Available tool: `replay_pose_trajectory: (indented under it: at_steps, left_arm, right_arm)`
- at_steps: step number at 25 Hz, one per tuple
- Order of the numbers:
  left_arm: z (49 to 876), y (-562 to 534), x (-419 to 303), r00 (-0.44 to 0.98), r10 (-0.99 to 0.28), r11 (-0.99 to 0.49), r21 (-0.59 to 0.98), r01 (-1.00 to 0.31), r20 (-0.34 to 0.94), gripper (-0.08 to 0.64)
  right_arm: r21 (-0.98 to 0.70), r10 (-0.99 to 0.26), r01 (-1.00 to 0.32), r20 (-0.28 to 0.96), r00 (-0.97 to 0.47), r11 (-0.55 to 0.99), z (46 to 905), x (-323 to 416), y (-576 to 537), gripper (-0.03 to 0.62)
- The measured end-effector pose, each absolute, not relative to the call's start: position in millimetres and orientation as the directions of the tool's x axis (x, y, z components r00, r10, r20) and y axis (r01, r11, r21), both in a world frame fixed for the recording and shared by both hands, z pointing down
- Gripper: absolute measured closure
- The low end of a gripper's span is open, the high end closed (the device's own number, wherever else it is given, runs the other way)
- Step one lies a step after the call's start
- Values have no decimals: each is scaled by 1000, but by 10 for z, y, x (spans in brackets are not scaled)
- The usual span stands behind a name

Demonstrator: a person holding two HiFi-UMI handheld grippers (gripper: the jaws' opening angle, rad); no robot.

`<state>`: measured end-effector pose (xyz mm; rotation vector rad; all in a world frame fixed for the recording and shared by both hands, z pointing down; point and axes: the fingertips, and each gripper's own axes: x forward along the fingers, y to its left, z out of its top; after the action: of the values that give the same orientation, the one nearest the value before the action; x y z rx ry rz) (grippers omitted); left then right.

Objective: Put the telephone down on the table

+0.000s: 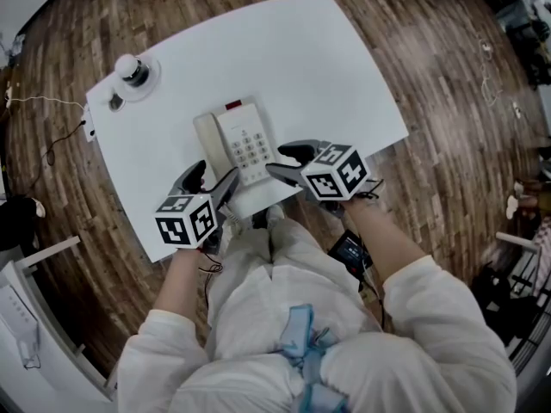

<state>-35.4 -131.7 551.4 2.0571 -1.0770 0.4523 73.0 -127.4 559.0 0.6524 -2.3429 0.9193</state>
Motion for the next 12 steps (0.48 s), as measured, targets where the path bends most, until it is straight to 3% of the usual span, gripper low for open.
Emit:
replay_pose_trajectory:
  at_steps: [12]
  left_arm:
    - [4954,-995,-132,662,-540,-477,459,-749,519,330]
  right_arm:
    - [-451,-244,-549,572,-783,704,5151,631,-946,416]
